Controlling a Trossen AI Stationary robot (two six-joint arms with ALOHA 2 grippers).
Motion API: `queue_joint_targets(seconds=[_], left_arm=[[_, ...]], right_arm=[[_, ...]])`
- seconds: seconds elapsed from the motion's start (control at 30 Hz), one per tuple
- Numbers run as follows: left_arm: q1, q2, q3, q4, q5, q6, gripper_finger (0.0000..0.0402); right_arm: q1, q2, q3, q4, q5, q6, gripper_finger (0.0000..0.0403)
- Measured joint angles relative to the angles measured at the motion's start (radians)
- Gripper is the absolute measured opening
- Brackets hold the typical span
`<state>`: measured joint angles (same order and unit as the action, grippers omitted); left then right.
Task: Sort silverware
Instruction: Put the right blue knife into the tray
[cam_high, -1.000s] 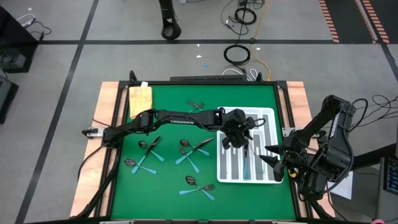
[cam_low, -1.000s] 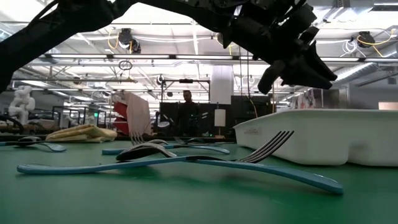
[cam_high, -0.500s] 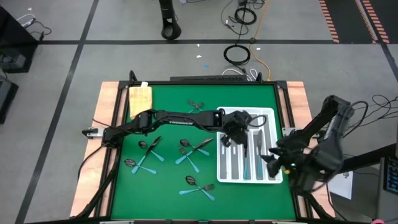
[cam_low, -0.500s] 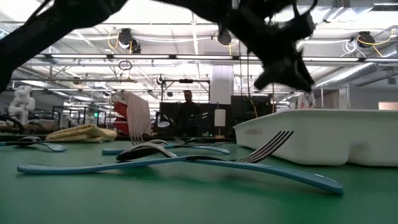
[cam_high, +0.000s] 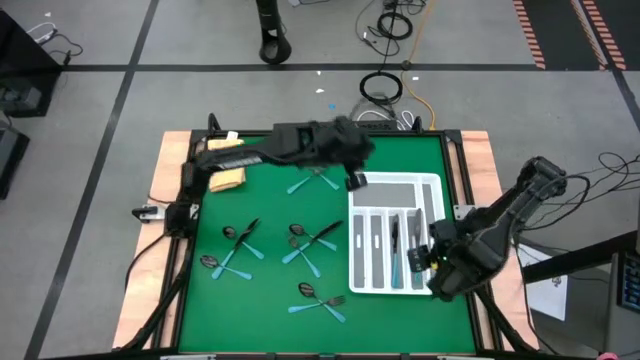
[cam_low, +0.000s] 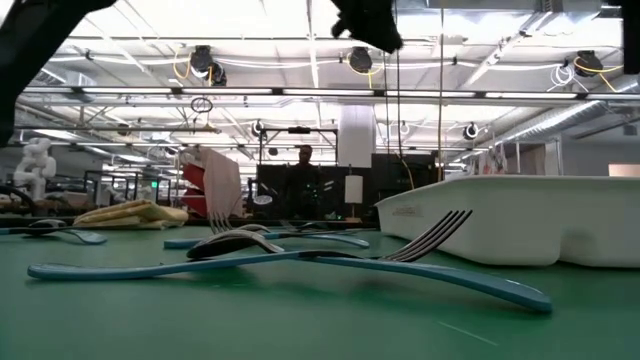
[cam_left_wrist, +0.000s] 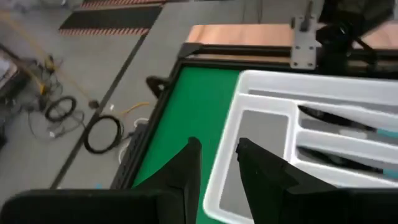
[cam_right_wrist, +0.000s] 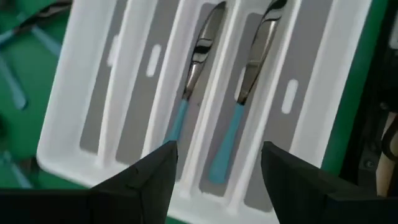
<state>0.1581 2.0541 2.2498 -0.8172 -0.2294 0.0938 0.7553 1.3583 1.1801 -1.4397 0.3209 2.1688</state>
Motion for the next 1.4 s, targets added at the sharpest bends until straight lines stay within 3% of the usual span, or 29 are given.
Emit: queue_joint_targets(seconds=[0.3,0.63,1.4], left_arm=[[0.113,-0.129,0.001,-0.11,0.019,-0.009,0.0111],[0.162,-0.131,-0.001,-0.164,0.02,0.048,0.0111],[0.208,-0.131,-0.001,-0.164,0.019,0.104,0.0112]], right_arm=[[-0.12,0.001,-0.037,0.025,-0.005,-0.024,0.0219],[-0.167,0.002,-0.257,0.29,-0.012,-0.009,0.0219],[-0.268,0.001,-0.433,0.406,-0.038,-0.011,0.0219]])
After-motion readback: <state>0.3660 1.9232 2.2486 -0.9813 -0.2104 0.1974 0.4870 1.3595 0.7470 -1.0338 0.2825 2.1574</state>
